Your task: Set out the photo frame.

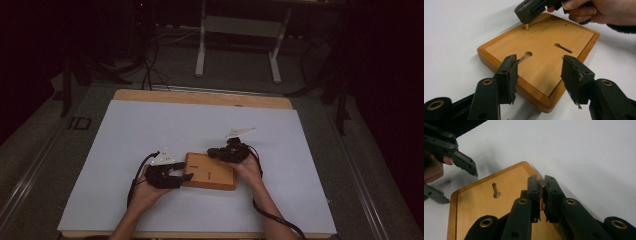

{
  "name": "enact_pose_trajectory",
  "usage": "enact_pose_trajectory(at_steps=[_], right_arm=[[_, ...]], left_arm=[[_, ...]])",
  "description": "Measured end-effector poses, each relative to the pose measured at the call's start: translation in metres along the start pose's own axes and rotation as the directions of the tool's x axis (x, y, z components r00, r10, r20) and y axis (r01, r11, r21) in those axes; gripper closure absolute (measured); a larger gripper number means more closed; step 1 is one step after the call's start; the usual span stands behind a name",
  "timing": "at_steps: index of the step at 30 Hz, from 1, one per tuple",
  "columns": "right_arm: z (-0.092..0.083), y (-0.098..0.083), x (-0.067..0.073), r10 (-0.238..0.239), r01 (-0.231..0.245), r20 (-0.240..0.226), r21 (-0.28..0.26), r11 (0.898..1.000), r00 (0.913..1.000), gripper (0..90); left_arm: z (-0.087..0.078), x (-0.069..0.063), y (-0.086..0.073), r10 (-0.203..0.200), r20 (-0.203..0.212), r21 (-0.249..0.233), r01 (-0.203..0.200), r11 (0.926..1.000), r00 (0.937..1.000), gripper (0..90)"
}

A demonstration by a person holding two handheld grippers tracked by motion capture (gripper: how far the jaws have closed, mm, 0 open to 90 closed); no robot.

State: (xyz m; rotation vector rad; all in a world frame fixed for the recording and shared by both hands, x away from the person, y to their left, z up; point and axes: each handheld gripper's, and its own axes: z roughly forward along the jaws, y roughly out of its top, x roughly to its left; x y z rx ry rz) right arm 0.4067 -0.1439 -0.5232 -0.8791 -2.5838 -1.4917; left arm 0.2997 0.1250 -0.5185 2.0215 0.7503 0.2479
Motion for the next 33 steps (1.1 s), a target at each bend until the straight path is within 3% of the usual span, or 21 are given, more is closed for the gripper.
enact_pose_trajectory(at_steps=[8,14,18,24,28,33], right_arm=[[0.001,0.002,-0.004,0.014,-0.014,-0.015,0.006,1.0,0.9998,84.0],[0.001,0.004,-0.006,0.031,-0.03,-0.025,0.017,0.999,0.9992,84.1],[0.001,0.006,-0.008,0.041,-0.04,-0.028,0.026,0.999,0.9988,84.1],[0.002,0.007,-0.01,0.058,-0.057,-0.036,0.033,0.998,0.9977,84.2],[0.002,0.008,-0.011,0.071,-0.07,-0.039,0.04,0.997,0.9967,84.2],[0.003,0.009,-0.013,0.085,-0.083,-0.041,0.045,0.996,0.9955,84.2]], left_arm=[[-0.002,-0.006,-0.001,0.048,0.01,0.006,-0.048,0.9988,0.9988,35.3],[-0.001,-0.007,-0.002,0.071,0.005,0.017,-0.071,0.9973,0.9975,33.6],[0.002,-0.007,-0.003,0.084,-0.037,0.04,-0.082,0.9958,0.9958,29.2],[0.004,-0.009,-0.003,0.097,-0.055,0.053,-0.094,0.9942,0.9938,26.7],[0.008,-0.012,-0.003,0.124,-0.102,0.081,-0.116,0.9899,0.987,19.9],[0.012,-0.015,-0.003,0.143,-0.1,0.102,-0.133,0.9859,0.9847,16.0]])
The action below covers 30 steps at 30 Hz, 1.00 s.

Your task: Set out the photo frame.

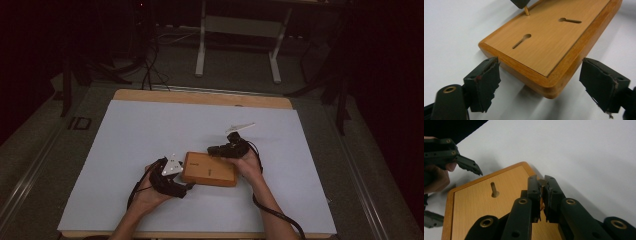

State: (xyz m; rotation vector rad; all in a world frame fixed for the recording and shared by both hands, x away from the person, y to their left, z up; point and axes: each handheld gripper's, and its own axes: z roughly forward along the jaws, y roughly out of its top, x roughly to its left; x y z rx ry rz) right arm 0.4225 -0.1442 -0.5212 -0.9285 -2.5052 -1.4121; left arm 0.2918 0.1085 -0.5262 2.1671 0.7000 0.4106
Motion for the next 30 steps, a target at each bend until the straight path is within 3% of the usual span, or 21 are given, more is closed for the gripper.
enact_pose_trajectory(at_steps=[5,7,12,22,27,30], right_arm=[[0.0,0.001,0.0,0.008,-0.008,-0.001,0.003,1.0,1.0,84.2],[0.0,0.001,0.0,0.011,-0.011,-0.002,0.003,1.0,0.9999,84.2],[0.0,0.001,-0.001,0.013,-0.013,-0.004,0.004,1.0,0.9999,84.2],[0.0,0.001,-0.004,0.027,-0.026,-0.027,0.009,1.0,0.9993,84.1],[0.0,0.002,-0.001,0.007,-0.007,-0.016,0.011,1.0,0.9998,84.1],[-0.001,0.003,0.0,0.0,0.0,-0.019,0.024,1.0,0.9998,84.1]], left_arm=[[0.007,-0.004,0.0,0.042,-0.037,0.038,-0.04,0.9985,0.9985,15.3],[0.011,-0.004,-0.001,0.054,-0.083,0.061,-0.049,0.9969,0.995,18.6],[0.015,-0.006,-0.001,0.095,-0.12,0.061,-0.088,0.9942,0.9882,20.8],[0.015,-0.006,-0.001,0.12,-0.134,0.047,-0.115,0.9923,0.9837,22.7],[0.005,-0.005,0.001,0.11,-0.139,-0.022,-0.114,0.9932,0.9841,28.1],[0.004,-0.005,0.001,0.124,-0.139,-0.018,-0.128,0.9916,0.9824,28.9]])
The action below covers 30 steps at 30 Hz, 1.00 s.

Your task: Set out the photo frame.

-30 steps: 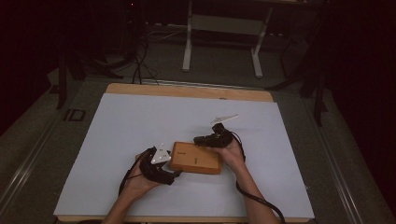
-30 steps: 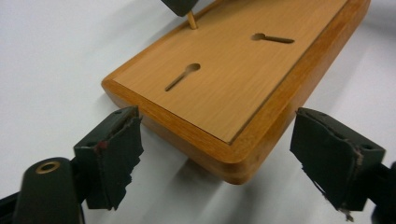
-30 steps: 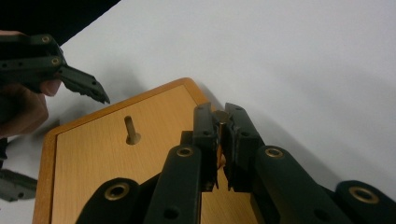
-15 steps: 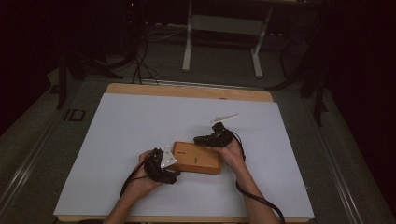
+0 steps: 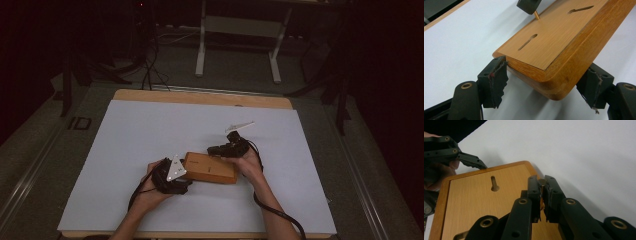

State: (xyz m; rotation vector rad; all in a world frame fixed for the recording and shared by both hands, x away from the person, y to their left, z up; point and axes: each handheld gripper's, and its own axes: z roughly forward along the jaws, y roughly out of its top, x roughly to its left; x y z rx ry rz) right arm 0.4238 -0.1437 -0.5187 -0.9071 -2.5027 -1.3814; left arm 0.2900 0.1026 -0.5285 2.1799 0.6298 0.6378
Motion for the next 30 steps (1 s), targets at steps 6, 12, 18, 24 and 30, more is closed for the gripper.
enact_pose_trajectory(at_steps=[6,12,18,24,30], right_arm=[[-0.001,0.0,0.001,0.003,-0.003,-0.013,0.014,1.0,0.9999,84.0],[0.002,-0.001,0.002,-0.023,0.024,-0.007,0.085,0.996,0.9997,81.7],[0.001,-0.004,0.005,-0.049,0.048,0.015,0.067,0.997,0.9987,77.4],[-0.001,-0.003,0.008,-0.059,0.058,0.02,0.062,0.996,0.998,65.5],[-0.003,-0.005,0.008,-0.057,0.055,0.02,0.062,0.997,0.9982,62.3]], left_arm=[[-0.002,-0.006,0.003,0.029,-0.005,-0.021,-0.029,0.9994,0.9996,29.0],[-0.007,-0.006,0.006,0.028,-0.01,-0.055,-0.029,0.9981,0.9996,33.3],[-0.008,-0.006,0.007,0.026,-0.024,-0.056,-0.027,0.998,0.9994,35.7],[-0.01,-0.005,0.008,0.026,-0.036,-0.061,-0.028,0.9978,0.999,37.8],[-0.011,-0.007,0.01,0.038,-0.016,-0.053,-0.038,0.9979,0.9992,37.4]])
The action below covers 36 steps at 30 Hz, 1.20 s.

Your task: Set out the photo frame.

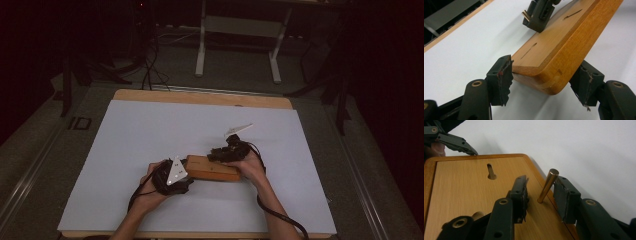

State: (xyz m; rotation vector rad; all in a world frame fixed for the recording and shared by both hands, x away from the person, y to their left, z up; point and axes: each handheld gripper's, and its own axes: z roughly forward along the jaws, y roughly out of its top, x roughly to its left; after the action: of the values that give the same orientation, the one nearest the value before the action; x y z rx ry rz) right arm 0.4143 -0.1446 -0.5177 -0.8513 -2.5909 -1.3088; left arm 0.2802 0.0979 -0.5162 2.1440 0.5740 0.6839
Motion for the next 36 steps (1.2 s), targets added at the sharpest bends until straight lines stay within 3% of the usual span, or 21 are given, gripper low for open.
enact_pose_trajectory(at_steps=[9,14,22,32,36], right_arm=[[-0.003,-0.002,-0.002,0.013,-0.013,-0.05,0.005,1.0,0.9986,63.6],[-0.003,-0.001,-0.002,0.023,-0.021,-0.074,0.024,0.999,0.997,63.6],[-0.006,0.0,0.0,0.03,-0.029,-0.07,0.019,0.999,0.9971,59.9],[-0.025,-0.001,-0.001,0.045,-0.048,-0.039,-0.059,0.997,0.9982,56.9],[-0.032,0.0,-0.001,0.033,-0.034,-0.019,-0.075,0.997,0.9993,56.4]], left_arm=[[-0.002,-0.003,0.002,0.029,0.01,-0.017,-0.029,0.9994,0.9995,37.5],[-0.003,-0.006,0.005,0.055,0.039,-0.041,-0.053,0.9977,0.9977,39.6],[-0.005,-0.004,0.008,0.018,0.064,-0.07,-0.014,0.9974,0.9978,40.7],[-0.004,0.002,0.011,-0.017,0.066,-0.098,0.024,0.9949,0.9977,44.5],[-0.003,0.007,0.012,-0.035,0.068,-0.109,0.042,0.9932,0.9971,45.1]])
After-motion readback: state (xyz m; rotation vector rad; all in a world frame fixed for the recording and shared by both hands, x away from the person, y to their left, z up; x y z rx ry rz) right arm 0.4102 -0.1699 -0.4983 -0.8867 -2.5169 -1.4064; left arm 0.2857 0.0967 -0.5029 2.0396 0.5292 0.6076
